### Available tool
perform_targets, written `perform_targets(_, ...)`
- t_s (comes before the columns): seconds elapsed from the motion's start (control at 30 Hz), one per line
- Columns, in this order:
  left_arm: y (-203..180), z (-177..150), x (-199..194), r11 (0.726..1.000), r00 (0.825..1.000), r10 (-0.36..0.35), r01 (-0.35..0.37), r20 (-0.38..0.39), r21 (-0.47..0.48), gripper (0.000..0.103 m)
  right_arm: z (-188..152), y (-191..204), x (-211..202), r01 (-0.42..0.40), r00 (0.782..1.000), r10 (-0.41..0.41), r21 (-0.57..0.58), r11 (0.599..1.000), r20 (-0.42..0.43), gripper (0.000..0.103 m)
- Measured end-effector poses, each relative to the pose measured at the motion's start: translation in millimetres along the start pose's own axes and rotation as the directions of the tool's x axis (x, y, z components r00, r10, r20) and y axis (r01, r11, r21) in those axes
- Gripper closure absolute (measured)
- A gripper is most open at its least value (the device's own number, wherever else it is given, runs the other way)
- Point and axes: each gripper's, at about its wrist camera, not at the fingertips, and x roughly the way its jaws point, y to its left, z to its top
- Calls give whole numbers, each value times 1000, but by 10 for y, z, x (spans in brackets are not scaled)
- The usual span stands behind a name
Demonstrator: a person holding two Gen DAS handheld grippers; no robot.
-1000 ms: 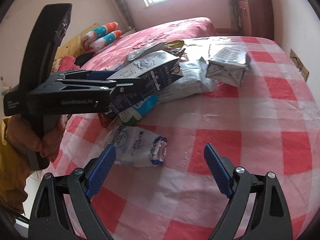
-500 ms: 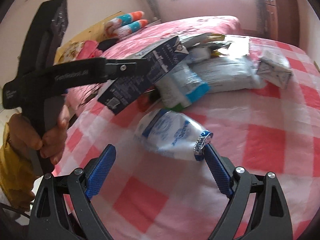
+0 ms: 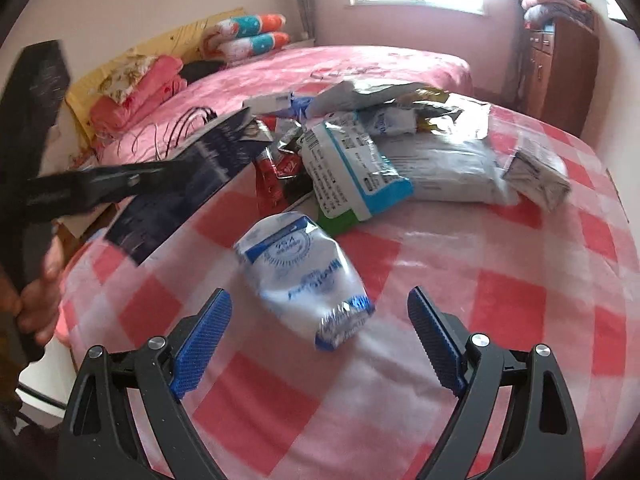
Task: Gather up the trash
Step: 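Grasp the white milk carton with the left tool while the right tool approaches the white MAGICDAY bag, then grasp the white MAGICDAY bag with the right tool and lift it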
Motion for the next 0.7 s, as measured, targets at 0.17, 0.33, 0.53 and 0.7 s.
perform_targets(0.17,113,-161,-14,1000,1000,-5,4,-10,-30,35,89,77,191,34,999,-37,-60,998,-40,17)
perform_targets(0.33,198,-264,-8,998,1000,-17,16,-15,-59,35,109,184,263,87,994,-94,-111,990,-57,33)
perform_targets(0.53,288,-338,-39,997,1000,-23,22,-8,-80,35,98,213,255,106,992,-112,-97,990,-52,34)
perform_targets(0.7,345,-384,-97,995,1000,-28,29,4,-93,35,53,227,196,120,992,-123,-70,990,-40,35)
